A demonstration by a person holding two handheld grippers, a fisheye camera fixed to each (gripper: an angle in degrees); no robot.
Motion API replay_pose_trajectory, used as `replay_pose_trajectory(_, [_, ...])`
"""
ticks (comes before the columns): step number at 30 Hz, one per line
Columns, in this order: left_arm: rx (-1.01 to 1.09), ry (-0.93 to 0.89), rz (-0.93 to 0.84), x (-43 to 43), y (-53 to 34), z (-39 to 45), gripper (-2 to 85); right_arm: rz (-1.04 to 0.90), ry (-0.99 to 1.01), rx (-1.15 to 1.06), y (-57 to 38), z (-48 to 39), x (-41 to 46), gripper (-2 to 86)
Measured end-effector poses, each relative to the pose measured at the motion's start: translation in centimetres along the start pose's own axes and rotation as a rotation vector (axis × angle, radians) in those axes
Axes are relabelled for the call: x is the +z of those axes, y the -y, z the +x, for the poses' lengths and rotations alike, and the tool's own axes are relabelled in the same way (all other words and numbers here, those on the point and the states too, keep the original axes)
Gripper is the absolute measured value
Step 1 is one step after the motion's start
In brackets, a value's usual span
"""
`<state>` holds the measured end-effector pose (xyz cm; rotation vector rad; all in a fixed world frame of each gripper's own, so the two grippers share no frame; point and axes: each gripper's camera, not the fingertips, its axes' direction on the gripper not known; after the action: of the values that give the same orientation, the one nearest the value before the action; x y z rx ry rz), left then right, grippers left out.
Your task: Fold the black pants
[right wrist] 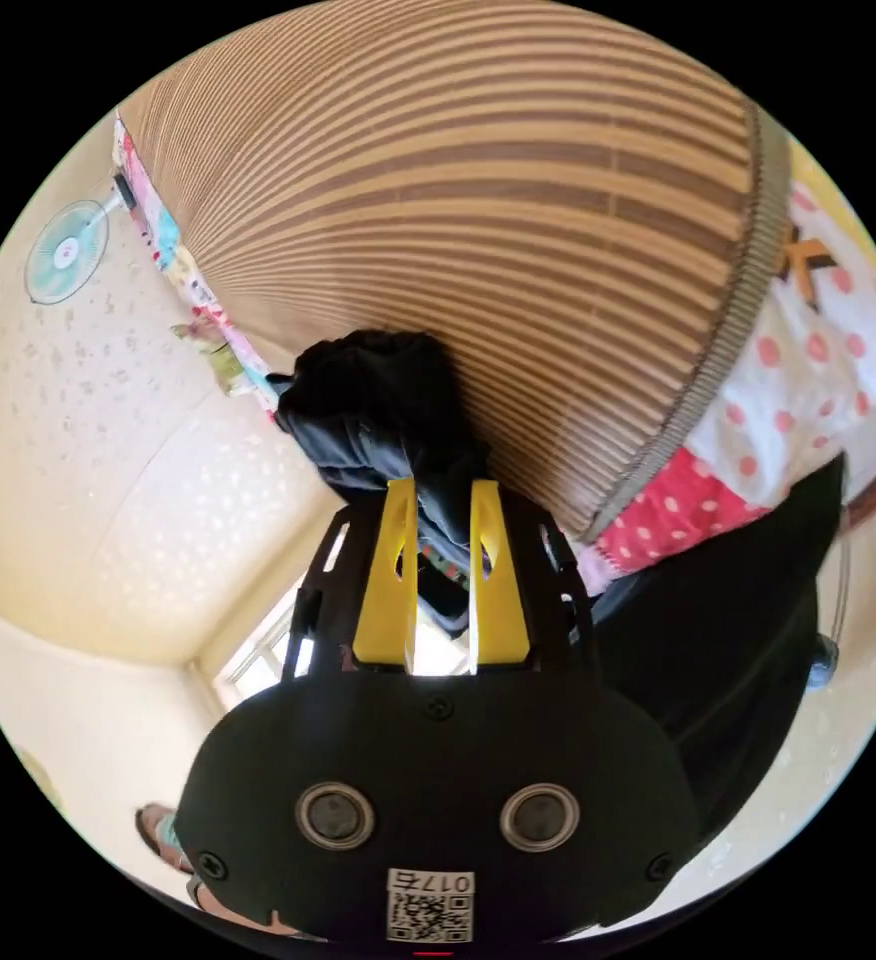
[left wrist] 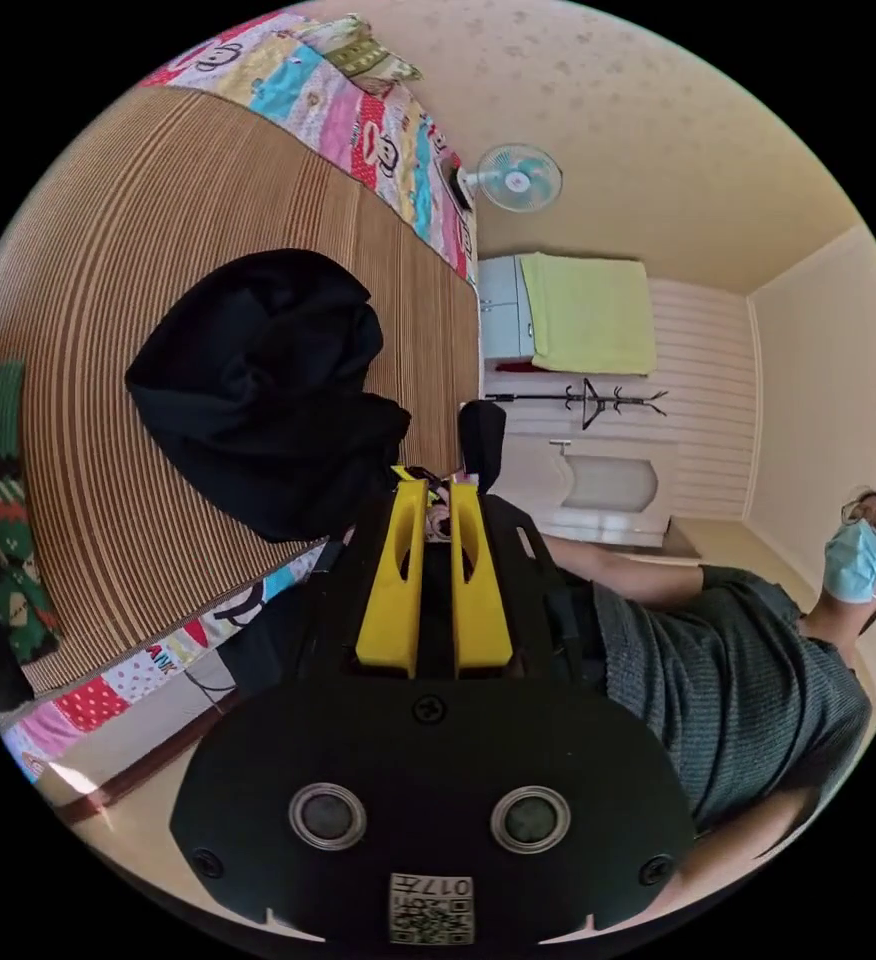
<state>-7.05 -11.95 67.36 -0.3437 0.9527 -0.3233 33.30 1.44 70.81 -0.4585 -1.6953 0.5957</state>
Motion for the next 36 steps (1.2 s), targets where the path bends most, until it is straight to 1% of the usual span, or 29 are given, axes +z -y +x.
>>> replay_pose_trajectory(1, [0.050, 0.052, -0.055, 1.8, 0.8, 1.3, 5.9, -0.051, 0.064, -0.030, 0.4, -0.2, 0.5, 7.3])
replay_pose_trajectory(2, [0.072, 0.077, -0.078, 2.8, 1.2, 1.9, 6.4, -0.153, 0.159, -0.097, 0.8, -1.3, 1.6, 6.4])
replay_pose_trajectory(3, [0.110, 0.133, -0.117, 4.7, 1.9, 3.0, 7.5, -0.242, 0.202, -0.172, 0.9, -3.1, 2.7, 5.6])
replay_pose_trajectory(4, [0.139, 0.199, -0.142, 6.7, 2.6, 4.1, 9.1, -0.280, 0.202, -0.207, 0.9, -4.1, 3.3, 5.3])
replay_pose_trajectory(6, [0.187, 0.289, -0.164, 9.7, 3.6, 5.7, 12.2, -0.404, 0.130, -0.313, 0.5, -8.5, 5.8, 4.3])
replay_pose_trajectory(9, [0.298, 0.420, -0.194, 14.9, 5.0, 8.3, 16.8, -0.534, 0.017, -0.383, -0.1, -13.2, 9.7, 3.5])
replay_pose_trajectory(11, [0.367, 0.508, -0.213, 17.9, 5.5, 9.6, 18.0, -0.623, -0.037, -0.434, -0.8, -15.9, 12.4, 3.3])
replay_pose_trajectory(12, [0.397, 0.582, -0.228, 19.8, 5.8, 10.1, 18.1, -0.684, -0.065, -0.470, -1.4, -17.5, 14.2, 3.1])
replay_pose_trajectory(14, [0.421, 0.707, -0.246, 22.3, 5.9, 10.5, 17.3, -0.761, -0.108, -0.517, -2.5, -19.6, 16.7, 3.1])
replay_pose_trajectory(15, [0.441, 0.813, -0.225, 23.2, 5.5, 10.8, 13.2, -0.773, -0.163, -0.544, -3.1, -20.7, 17.9, 3.0])
replay_pose_trajectory(16, [0.490, 0.857, -0.218, 23.7, 5.0, 11.1, 9.8, -0.771, -0.185, -0.554, -3.3, -21.2, 18.2, 3.0])
replay_pose_trajectory(17, [0.506, 0.851, -0.215, 23.7, 4.8, 11.1, 8.4, -0.777, -0.220, -0.568, -3.5, -22.0, 18.5, 3.0])
replay_pose_trajectory(18, [0.508, 0.788, -0.210, 23.3, 4.5, 10.9, 6.6, -0.803, -0.258, -0.585, -3.9, -22.8, 18.7, 2.9])
replay_pose_trajectory(19, [0.460, 0.682, -0.181, 22.4, 4.3, 10.1, 5.6, -0.820, -0.279, -0.600, -4.2, -23.2, 18.8, 2.9])
replay_pose_trajectory(20, [0.430, 0.620, -0.159, 21.8, 4.2, 9.6, 5.1, -0.857, -0.307, -0.637, -4.9, -24.1, 18.8, 2.8])
replay_pose_trajectory(22, [0.318, 0.322, -0.036, 18.9, 3.5, 7.2, 3.9, -0.881, -0.290, -0.731, -6.5, -25.7, 18.0, 2.5])
replay_pose_trajectory(23, [0.302, 0.260, -0.004, 18.3, 3.1, 6.7, 3.8, -0.868, -0.263, -0.810, -7.7, -27.0, 16.9, 1.9])
replay_pose_trajectory(25, [0.299, 0.103, 0.131, 16.3, 1.3, 6.0, 3.7, -0.829, -0.243, -0.920, -9.2, -28.8, 14.6, 1.1])
replay_pose_trajectory(27, [0.334, 0.028, 0.219, 15.0, -0.3, 6.7, 3.7, -0.720, -0.248, -1.061, -11.2, -30.9, 10.6, 0.7])
replay_pose_trajectory(30, [0.425, -0.045, 0.350, 13.3, -2.5, 9.6, 3.7, -0.569, -0.244, -1.188, -13.5, -32.4, 5.4, 0.5])
replay_pose_trajectory(33, [0.523, -0.086, 0.440, 12.2, -4.1, 13.5, 3.7, -0.447, -0.150, -1.260, -14.3, -32.6, 0.5, 0.6])
replay_pose_trajectory(36, [0.662, -0.089, 0.500, 11.6, -5.7, 18.3, 3.6, -0.332, -0.093, -1.254, -14.2, -31.8, -3.0, 0.8])
